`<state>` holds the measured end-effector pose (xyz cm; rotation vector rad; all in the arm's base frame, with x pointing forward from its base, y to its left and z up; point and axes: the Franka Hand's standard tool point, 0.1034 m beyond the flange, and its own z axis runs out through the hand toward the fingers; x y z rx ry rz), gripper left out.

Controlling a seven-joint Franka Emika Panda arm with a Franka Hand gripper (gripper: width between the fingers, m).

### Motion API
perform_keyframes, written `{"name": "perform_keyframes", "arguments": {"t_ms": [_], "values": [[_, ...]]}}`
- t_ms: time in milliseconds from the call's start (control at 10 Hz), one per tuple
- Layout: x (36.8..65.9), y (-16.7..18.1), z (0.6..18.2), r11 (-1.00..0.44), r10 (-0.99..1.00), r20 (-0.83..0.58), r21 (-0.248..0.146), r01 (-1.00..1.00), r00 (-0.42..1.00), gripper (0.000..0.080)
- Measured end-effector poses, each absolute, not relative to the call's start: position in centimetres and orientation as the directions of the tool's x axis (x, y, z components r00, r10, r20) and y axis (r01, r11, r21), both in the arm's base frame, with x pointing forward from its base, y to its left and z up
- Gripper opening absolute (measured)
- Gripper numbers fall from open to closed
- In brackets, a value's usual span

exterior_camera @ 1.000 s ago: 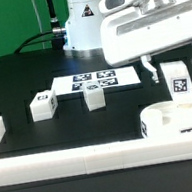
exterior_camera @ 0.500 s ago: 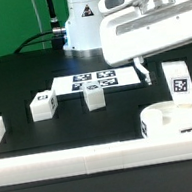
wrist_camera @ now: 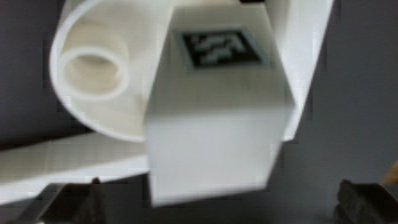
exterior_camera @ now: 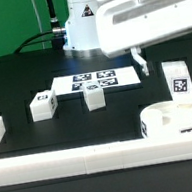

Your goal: Assemble stool

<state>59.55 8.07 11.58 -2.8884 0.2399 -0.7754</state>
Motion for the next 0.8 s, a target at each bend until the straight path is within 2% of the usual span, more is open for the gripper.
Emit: {"name": "perform_keyframes", "arguments": {"t_ms": [200, 500, 700, 800], "values": [[59.8, 7.7, 12.6, -0.978, -0.187, 0.487, -0.176, -0.114, 0.853, 0.0649], [59.7, 7.9, 12.3, -0.977, -0.185, 0.456, -0.178, -0.114, 0.870, 0.0649], [59.1, 8.0, 11.4, -0.976, -0.173, 0.329, -0.181, -0.118, 0.928, 0.0649], [59.0, 7.7, 11.5, -0.975, -0.157, 0.208, -0.187, -0.118, 0.965, 0.0649]]}}
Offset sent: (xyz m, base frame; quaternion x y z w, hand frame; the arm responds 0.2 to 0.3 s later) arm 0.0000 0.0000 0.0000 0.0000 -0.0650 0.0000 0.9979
